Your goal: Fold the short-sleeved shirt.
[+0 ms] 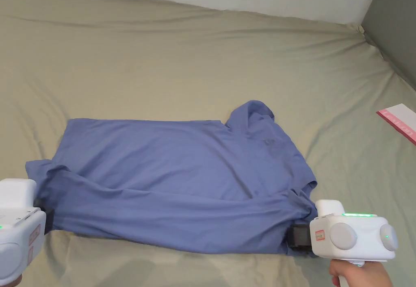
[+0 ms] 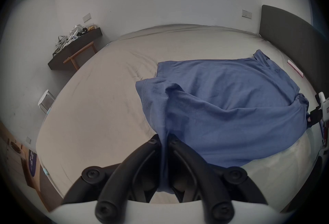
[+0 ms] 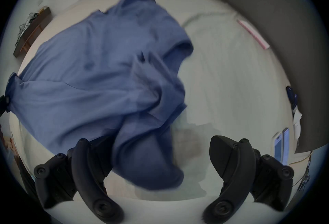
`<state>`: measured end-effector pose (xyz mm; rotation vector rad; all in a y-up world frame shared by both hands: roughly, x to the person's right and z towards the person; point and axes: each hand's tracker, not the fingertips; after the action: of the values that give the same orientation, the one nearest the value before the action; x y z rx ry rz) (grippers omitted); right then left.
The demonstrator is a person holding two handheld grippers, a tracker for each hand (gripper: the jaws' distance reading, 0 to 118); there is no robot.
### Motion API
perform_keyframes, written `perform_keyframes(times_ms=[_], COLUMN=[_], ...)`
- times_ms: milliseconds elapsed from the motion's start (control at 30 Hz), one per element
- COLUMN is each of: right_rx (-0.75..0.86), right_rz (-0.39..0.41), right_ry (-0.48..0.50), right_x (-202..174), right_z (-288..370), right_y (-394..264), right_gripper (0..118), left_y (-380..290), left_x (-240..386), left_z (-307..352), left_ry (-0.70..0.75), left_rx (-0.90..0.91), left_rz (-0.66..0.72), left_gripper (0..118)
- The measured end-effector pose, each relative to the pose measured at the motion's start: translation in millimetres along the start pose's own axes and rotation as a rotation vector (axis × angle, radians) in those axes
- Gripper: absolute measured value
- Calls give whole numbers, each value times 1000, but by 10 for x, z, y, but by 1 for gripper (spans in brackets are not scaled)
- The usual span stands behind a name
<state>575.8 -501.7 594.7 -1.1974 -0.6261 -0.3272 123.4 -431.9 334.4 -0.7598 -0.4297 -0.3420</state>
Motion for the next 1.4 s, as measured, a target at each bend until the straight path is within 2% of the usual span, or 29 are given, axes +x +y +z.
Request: perform_keyframes(times_ms=[67, 100, 167, 200, 233, 267, 367, 533, 667, 800, 933, 1100, 1300, 1333, 1367, 1400], right_rx=[26, 29, 62, 70, 80, 86, 69, 146, 158, 157, 74, -39, -91, -93, -95, -100], right_rz=[-32, -21, 17, 61, 110, 127, 115, 107, 24, 57, 51, 37, 48, 43, 36, 34], right_ry=[31, 27, 126, 93, 61, 54, 53, 73, 188, 129, 133, 126, 102, 102, 100, 92], right_x=[7, -20, -72, -134, -250, -303, -286, -118, 51, 79, 52, 78, 29, 16, 12, 12], right_z=[27, 82, 191, 220, 284, 301, 400, 1017, 1461, 1729, 1631, 1067, 594, 562, 522, 510], right_y=[-6, -5, 6, 17, 15, 18, 56, 72, 35, -177, -467, -760, -905, -912, -914, -904], right_gripper=[106, 93, 51, 16, 9, 9, 9, 9, 9, 9, 9, 9, 10, 13, 20, 37], left_y=[-12, -26, -59, -65, -66, -64, -12, 127, 142, -29, -361, -838, -1013, -996, -978, -964], left_x=[-8, -3, -8, -6, 1, 8, -36, -108, -176, -284, -322, -277, -187, -161, -141, -128], left_z=[-47, -53, -131, -148, -149, -147, -87, 171, 352, 446, 389, 230, 19, 21, 15, 17], left_ry=[0, 0, 4, 5, 6, 7, 5, -9, -12, -23, -33, -33, -32, -27, -16, -11], left_rx=[-14, -20, -31, -34, -38, -39, -29, 23, 30, -11, -100, -219, -295, -298, -300, -298], left_rz=[-5, -5, -14, -18, -21, -27, -34, -40, -50, -66, -100, -151, -201, -209, -219, -227], left_gripper=[4, 4, 4, 4, 4, 4, 4, 4, 4, 4, 4, 4, 4, 5, 5, 5])
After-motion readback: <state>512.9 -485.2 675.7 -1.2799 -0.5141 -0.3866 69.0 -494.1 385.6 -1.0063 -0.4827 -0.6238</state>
